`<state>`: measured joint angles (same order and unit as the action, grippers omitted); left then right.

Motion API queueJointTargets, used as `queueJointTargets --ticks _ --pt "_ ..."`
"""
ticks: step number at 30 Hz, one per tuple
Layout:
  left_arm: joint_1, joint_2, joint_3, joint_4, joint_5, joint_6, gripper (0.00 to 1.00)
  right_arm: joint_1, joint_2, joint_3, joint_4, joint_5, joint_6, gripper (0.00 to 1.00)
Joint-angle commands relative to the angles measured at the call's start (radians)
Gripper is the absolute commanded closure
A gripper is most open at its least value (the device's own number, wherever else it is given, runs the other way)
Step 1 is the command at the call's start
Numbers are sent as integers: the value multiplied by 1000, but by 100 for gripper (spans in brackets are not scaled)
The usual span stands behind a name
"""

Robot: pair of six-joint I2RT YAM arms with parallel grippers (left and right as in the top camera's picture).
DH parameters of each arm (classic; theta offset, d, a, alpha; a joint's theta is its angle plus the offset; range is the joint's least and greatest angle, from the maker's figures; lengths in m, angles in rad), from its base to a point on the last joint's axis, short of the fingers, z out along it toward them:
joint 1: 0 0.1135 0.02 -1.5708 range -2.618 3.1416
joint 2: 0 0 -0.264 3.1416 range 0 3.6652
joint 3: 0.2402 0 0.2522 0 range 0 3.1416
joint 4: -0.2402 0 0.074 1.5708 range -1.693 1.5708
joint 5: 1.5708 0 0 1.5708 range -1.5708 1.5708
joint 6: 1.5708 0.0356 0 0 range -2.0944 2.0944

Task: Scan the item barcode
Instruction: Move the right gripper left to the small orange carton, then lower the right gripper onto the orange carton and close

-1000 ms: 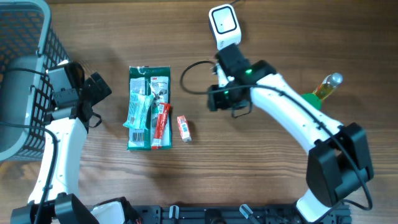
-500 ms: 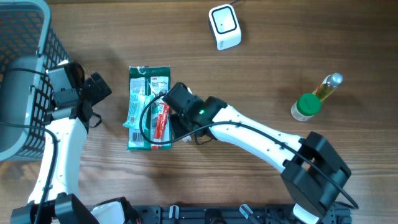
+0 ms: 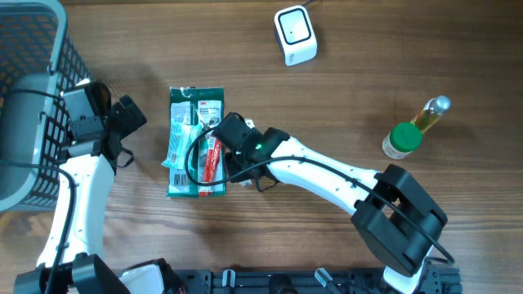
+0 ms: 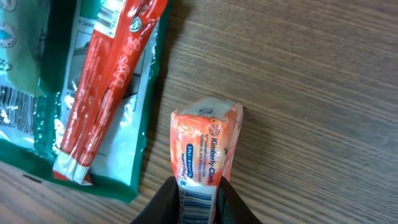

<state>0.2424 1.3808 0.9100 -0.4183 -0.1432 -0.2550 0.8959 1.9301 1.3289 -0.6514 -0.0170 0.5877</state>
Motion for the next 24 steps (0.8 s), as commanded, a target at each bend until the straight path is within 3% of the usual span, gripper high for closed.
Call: queueJointTargets --ticks 1,5,8,14,21,24 --pt "4 -12 10 3 5 12 0 -39 -27 13 -76 136 7 80" --pt "4 -12 10 3 5 12 0 -106 -84 14 -214 282 -12 76" --pt "4 -12 10 3 5 13 0 -116 -84 8 -218 269 -12 76" --pt "4 -12 10 3 5 13 0 -116 -80 5 -132 97 -11 49" --pt "4 -12 10 3 5 13 0 -176 -80 5 -154 43 -13 46" --pt "4 -12 10 3 5 12 0 -290 -80 5 -166 -222 -129 49"
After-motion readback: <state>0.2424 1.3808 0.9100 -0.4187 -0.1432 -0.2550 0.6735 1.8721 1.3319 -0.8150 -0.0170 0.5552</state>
